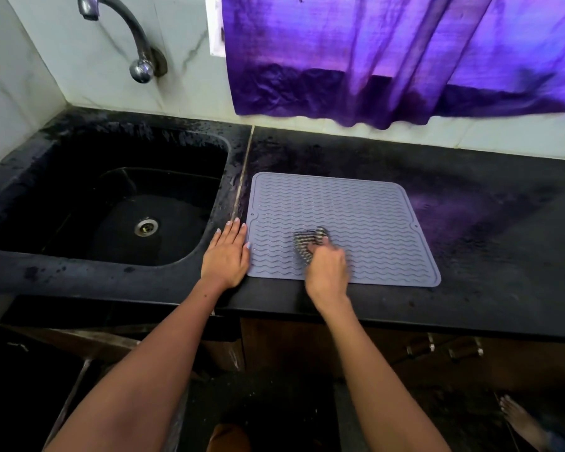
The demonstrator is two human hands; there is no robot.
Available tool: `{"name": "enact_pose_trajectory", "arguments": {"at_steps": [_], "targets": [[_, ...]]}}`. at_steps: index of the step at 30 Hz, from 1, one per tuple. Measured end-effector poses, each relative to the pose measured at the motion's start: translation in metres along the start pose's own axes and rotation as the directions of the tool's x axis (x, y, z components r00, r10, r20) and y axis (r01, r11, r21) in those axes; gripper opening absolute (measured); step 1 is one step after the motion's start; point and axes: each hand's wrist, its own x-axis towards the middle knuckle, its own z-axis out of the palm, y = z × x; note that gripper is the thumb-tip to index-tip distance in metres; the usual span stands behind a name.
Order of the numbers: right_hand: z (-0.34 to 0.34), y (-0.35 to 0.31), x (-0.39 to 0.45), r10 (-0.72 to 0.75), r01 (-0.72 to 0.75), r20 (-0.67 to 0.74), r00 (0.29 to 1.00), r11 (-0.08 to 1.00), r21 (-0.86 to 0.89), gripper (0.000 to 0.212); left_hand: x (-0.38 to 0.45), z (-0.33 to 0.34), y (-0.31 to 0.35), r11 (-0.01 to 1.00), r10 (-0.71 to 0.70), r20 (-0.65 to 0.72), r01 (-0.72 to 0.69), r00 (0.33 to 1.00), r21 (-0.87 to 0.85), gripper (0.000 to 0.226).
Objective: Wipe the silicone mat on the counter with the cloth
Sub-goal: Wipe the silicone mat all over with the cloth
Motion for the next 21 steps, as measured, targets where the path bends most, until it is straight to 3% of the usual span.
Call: {"name": "enact_pose_trajectory", "arguments": {"at_steps": [3,7,14,17,21], "targets": [[0.027,-0.016,-0.016,-0.148,0.151,0.036,0.988,0.983,-0.102,0.044,0.000,0.001,0.000,1.000,-0.002,-0.002,0.002,1.000,0.000,0.053],[0.037,-0.007,-0.017,-0.183,0.202,0.122,0.975,0.966,-0.163,0.050,0.000,0.001,-0.001,1.000,-0.003,-0.011,0.003,1.000,-0.007,0.052],[0.001,-0.025,0.005,-0.032,0.012,0.117,0.993,0.985,0.175,0.044,-0.002,0.001,0.000,1.000,0.001,-0.043,-0.001,0.999,-0.009,0.051],[0.016,-0.047,-0.007,-0.162,0.159,0.052,0.985,0.986,0.053,0.049,0.000,0.000,0.000,1.000,0.003,-0.045,-0.003,0.999,-0.007,0.051],[0.049,-0.057,-0.026,-0.299,0.317,0.152,0.942,0.942,-0.112,0.046,0.001,0.001,-0.001,1.000,0.006,-0.022,-0.005,1.000,0.016,0.053]]}}
